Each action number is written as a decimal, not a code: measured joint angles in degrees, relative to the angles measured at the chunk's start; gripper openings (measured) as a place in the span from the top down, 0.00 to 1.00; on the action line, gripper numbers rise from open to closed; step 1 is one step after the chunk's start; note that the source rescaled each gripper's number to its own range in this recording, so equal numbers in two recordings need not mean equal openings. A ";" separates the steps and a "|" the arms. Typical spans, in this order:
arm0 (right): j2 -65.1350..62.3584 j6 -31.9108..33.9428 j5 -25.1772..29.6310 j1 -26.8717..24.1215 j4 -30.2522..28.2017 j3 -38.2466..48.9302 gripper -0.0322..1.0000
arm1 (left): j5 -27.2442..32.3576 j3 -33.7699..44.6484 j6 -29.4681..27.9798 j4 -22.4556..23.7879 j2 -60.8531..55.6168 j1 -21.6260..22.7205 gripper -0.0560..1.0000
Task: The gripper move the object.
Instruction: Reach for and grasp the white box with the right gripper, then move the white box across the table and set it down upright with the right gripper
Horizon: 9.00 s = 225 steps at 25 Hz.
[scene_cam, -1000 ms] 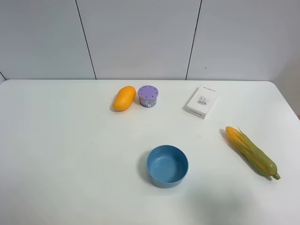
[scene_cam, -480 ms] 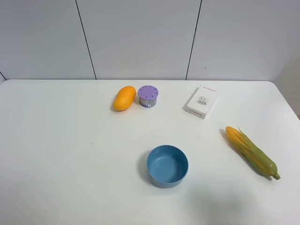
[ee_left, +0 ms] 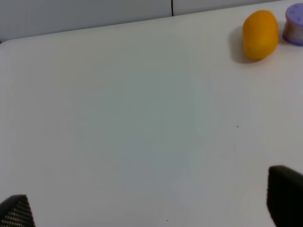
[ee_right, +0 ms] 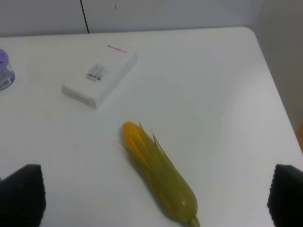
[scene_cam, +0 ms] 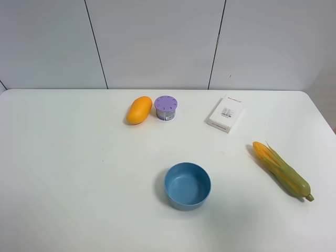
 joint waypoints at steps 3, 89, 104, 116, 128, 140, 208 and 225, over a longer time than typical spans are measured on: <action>6.49 0.58 -0.08 0.00 0.11 -6.20 0.20 | 0.00 0.00 0.00 0.00 0.00 0.00 0.00; 117.41 40.05 8.76 12.46 -2.12 -71.42 0.23 | 0.00 0.00 0.00 0.00 0.00 0.00 0.00; 121.37 41.17 7.46 12.46 -0.41 -71.42 0.23 | 0.00 0.00 0.00 0.00 0.00 0.00 0.00; 122.49 41.27 4.09 12.46 -0.54 -71.61 0.23 | 0.00 0.00 0.00 0.00 0.00 0.00 0.00; 125.73 41.27 0.79 12.86 -0.01 -71.61 0.23 | 0.00 0.00 0.00 0.00 0.00 0.00 0.00; 127.44 41.27 -0.11 12.86 0.56 -71.61 0.29 | 0.00 0.00 0.00 0.00 0.00 0.00 0.00; 121.97 -16.90 -0.21 51.12 2.94 -71.61 0.97 | 0.00 0.00 0.00 0.00 0.00 0.00 0.00; 127.26 -16.90 -1.86 51.12 2.84 -71.61 0.97 | 0.00 0.00 0.00 0.00 0.00 0.00 0.00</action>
